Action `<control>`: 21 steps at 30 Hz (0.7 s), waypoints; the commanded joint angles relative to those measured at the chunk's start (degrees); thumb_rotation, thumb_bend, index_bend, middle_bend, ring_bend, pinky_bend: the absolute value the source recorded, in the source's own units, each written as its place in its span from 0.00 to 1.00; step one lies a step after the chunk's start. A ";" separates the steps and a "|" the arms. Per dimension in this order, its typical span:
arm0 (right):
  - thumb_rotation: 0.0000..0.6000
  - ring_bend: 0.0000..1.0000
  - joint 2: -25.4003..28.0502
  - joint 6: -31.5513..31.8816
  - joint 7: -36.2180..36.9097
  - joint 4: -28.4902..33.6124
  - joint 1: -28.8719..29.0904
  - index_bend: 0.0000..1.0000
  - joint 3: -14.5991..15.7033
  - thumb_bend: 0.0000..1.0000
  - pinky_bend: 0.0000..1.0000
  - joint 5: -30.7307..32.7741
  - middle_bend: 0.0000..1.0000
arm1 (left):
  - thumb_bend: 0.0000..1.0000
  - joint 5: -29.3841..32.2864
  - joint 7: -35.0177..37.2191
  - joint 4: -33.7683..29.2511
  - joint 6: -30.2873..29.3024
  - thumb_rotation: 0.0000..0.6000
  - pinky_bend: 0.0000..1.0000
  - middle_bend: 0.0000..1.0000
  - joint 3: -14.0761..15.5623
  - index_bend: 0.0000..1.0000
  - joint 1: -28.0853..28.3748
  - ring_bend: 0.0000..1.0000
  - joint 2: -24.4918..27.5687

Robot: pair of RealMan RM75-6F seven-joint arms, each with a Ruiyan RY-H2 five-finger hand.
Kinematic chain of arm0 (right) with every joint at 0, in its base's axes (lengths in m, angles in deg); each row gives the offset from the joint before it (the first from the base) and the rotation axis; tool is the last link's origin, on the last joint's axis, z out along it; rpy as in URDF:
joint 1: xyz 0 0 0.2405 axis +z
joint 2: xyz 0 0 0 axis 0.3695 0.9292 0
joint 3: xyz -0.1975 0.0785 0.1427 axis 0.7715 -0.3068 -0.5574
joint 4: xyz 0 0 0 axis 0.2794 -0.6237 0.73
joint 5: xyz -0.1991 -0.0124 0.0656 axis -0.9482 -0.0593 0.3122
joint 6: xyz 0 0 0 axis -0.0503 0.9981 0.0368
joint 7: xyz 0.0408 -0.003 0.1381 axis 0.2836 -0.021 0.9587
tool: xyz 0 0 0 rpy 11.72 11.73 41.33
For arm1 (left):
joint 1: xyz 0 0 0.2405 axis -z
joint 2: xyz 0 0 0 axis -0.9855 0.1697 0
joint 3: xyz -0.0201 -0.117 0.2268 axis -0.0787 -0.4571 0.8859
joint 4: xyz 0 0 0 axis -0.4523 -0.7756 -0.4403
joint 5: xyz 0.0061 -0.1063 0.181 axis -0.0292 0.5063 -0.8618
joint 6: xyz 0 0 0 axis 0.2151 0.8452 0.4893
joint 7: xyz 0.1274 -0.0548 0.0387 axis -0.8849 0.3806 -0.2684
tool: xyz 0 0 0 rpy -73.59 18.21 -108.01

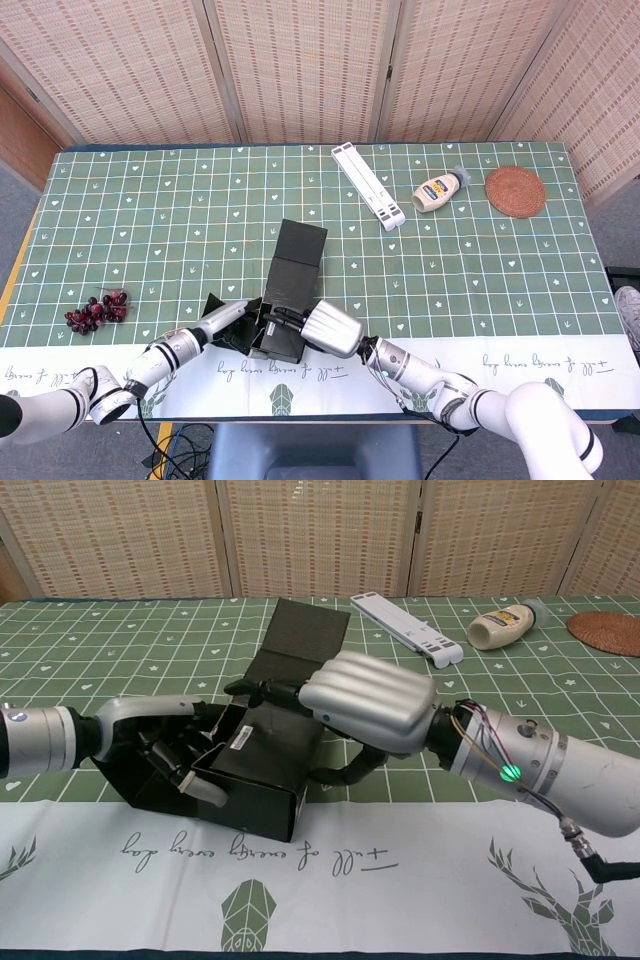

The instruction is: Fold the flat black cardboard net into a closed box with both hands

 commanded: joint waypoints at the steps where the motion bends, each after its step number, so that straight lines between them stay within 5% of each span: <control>1: 1.00 0.73 0.18 -0.27 -0.10 0.21 0.25 0.01 0.22 0.30 1.00 -0.19 0.20 | 0.07 -0.10 0.11 0.01 0.09 1.00 0.80 0.18 0.06 0.11 0.05 0.51 0.00; 21: 1.00 0.74 1.96 -2.74 -1.08 2.81 1.01 0.06 1.31 0.35 1.00 -0.08 0.22 | 0.07 -0.24 0.90 0.46 0.30 1.00 0.80 0.16 -0.03 0.09 0.20 0.51 -0.25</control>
